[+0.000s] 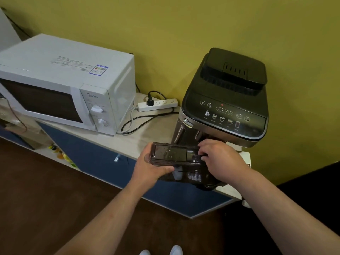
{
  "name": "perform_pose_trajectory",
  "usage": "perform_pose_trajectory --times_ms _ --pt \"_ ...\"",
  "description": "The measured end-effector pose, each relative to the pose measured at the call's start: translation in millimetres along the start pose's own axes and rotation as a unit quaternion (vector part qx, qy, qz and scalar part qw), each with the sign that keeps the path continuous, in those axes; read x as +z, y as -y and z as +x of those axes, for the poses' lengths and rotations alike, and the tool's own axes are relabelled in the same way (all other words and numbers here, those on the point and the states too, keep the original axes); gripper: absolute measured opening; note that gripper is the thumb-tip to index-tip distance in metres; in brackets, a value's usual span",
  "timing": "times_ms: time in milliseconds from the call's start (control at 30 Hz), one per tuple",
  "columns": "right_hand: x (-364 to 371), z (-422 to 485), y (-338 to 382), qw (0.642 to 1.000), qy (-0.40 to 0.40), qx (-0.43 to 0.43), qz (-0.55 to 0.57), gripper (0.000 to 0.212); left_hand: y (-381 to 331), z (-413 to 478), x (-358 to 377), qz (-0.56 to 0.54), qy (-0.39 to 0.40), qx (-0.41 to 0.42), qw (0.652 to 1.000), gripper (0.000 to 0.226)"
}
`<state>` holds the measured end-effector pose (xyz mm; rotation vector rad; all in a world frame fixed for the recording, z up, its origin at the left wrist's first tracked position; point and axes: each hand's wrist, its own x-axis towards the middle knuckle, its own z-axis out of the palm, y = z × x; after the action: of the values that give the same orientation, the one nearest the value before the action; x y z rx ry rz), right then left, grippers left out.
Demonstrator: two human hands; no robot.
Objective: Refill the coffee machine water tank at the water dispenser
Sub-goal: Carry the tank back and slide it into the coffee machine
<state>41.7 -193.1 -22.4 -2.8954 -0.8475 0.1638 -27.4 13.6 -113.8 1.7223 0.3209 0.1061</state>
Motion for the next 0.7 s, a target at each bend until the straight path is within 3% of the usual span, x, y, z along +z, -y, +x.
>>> perform_pose_trajectory --times_ms 333,467,533,600,633,700 --pt "12 -11 -8 0.998 -0.043 -0.005 0.034 0.028 3 2 1 -0.01 0.004 0.021 1.0 0.064" --pt "9 -48 -21 0.988 -0.128 0.025 0.088 0.027 3 2 2 -0.007 0.002 0.021 1.0 0.068" --pt "11 -76 -39 0.966 -0.216 0.064 0.126 0.017 2 2 4 -0.002 -0.002 0.023 1.0 0.069" --pt "18 -97 -64 0.925 -0.28 0.16 0.2 0.007 2 3 4 0.005 -0.003 0.025 1.0 0.068" --pt "23 -101 -79 0.897 -0.28 0.227 0.257 0.01 2 3 4 0.011 -0.001 0.024 1.0 0.067" --pt "35 -101 -108 0.844 -0.187 0.333 0.376 0.027 4 4 4 0.012 -0.001 0.016 1.0 0.065"
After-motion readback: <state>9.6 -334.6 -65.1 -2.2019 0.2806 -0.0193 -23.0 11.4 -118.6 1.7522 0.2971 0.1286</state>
